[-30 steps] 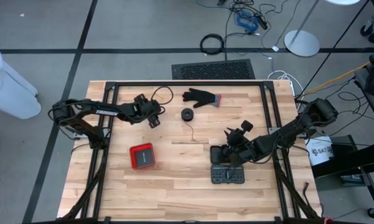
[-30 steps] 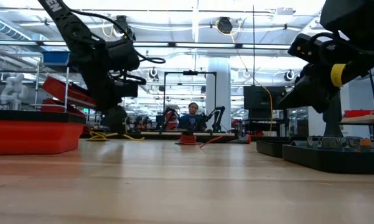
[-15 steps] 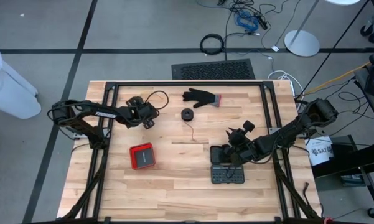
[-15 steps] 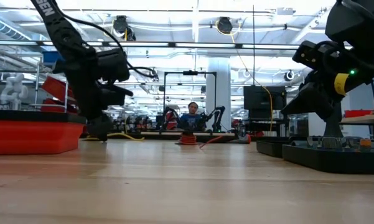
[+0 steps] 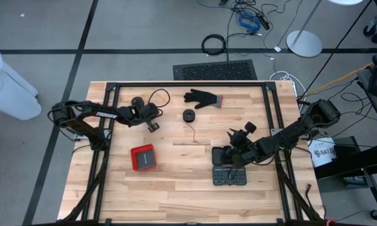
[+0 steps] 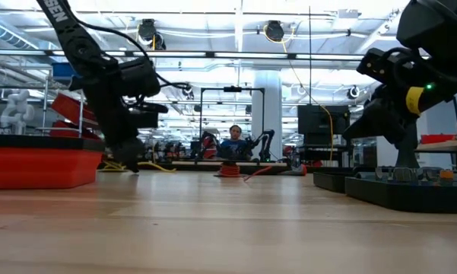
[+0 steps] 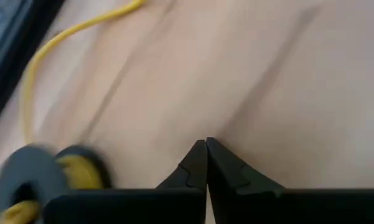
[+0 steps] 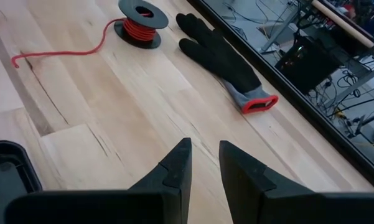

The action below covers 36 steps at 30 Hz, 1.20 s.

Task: Coil cords
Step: Uncoil the yellow wire from the spool

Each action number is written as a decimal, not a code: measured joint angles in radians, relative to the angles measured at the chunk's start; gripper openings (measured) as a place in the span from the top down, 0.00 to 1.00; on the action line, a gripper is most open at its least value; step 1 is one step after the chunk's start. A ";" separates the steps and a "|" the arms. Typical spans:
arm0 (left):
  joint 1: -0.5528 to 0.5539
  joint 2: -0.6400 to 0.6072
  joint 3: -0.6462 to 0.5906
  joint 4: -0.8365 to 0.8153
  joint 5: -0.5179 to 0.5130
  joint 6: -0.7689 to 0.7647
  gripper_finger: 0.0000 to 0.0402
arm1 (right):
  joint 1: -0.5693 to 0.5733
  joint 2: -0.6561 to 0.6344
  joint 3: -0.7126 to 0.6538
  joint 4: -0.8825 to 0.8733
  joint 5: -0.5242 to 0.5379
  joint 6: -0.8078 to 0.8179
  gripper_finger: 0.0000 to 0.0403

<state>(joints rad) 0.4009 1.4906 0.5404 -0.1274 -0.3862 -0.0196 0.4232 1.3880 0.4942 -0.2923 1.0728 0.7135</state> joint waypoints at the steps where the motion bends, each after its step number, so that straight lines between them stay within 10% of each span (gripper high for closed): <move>1: -0.010 -0.001 0.000 0.012 0.011 0.000 0.99 | 0.000 0.000 0.000 0.005 0.000 -0.002 0.83; 13: -0.029 -0.299 0.009 -0.054 -0.126 -0.083 0.96 | -0.039 0.000 0.000 0.254 -0.093 -0.237 0.83; 23: 0.154 -0.451 0.010 -0.131 0.215 -0.232 0.67 | -0.050 0.000 0.000 0.293 -0.112 -0.272 0.83; 36: 0.324 -0.294 0.010 -0.167 0.418 -0.264 0.64 | -0.050 0.000 0.000 0.333 -0.159 -0.320 0.83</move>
<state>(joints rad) 0.7249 1.1970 0.5503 -0.2946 0.0315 -0.2832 0.3733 1.3876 0.4945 0.0410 0.9134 0.3939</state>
